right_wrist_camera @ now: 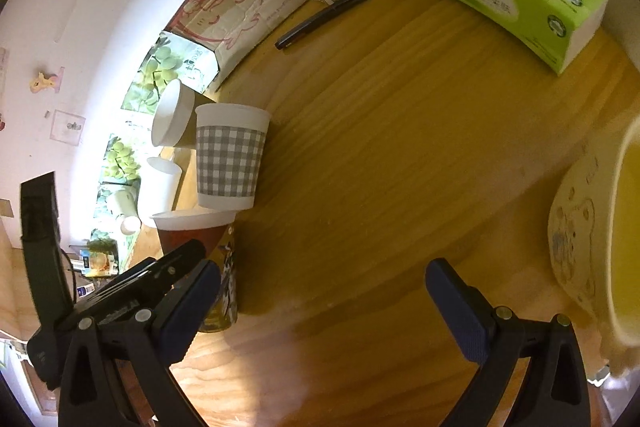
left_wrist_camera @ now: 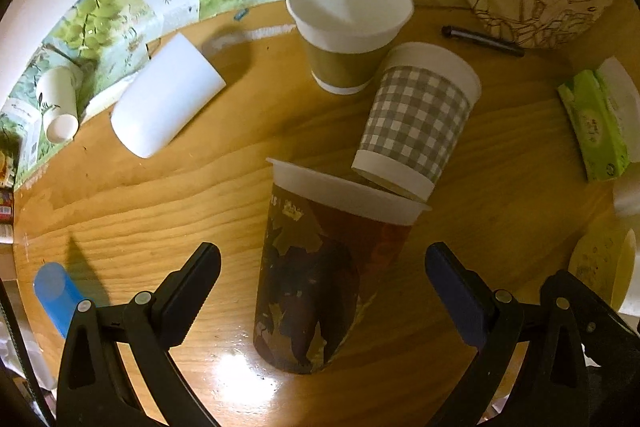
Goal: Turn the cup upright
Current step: 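Lower the left tool around the cup body and close its fingers, then lift the cup with the left tool and rotate it rim-up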
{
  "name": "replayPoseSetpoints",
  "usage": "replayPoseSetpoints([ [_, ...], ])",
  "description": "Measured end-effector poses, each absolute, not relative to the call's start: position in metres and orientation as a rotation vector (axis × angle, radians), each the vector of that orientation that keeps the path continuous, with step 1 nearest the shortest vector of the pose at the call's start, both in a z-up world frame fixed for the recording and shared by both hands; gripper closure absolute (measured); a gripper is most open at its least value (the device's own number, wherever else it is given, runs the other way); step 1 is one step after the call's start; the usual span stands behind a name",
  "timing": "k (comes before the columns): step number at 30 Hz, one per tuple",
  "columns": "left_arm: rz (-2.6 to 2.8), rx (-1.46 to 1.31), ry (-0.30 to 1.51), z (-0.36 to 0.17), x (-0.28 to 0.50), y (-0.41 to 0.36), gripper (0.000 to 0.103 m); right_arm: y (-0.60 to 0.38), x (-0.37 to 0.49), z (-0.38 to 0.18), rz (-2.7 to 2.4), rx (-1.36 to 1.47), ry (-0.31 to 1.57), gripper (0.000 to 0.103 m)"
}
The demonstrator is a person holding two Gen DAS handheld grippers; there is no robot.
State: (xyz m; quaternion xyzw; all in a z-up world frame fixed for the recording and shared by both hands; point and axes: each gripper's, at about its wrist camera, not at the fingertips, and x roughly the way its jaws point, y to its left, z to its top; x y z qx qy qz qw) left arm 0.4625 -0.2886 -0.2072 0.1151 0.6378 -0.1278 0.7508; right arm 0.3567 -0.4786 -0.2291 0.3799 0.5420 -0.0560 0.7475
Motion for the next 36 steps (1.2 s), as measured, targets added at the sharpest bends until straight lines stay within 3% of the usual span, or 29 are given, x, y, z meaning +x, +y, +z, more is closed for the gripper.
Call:
replayPoseSetpoints([
  [5, -0.264, 0.233, 1.446, -0.218, 0.469, -0.292, 0.001, -0.485, 0.361, -0.231, -0.11, 0.827, 1.191, 0.0],
  [15, -0.273, 0.239, 1.488, -0.227, 0.474, -0.302, 0.019, -0.487, 0.37, -0.237, -0.086, 0.835, 1.212, 0.0],
  [36, -0.238, 0.222, 1.51, -0.227, 0.461, -0.252, 0.023, -0.458, 0.372, -0.217, 0.032, 0.709, 1.203, 0.0],
])
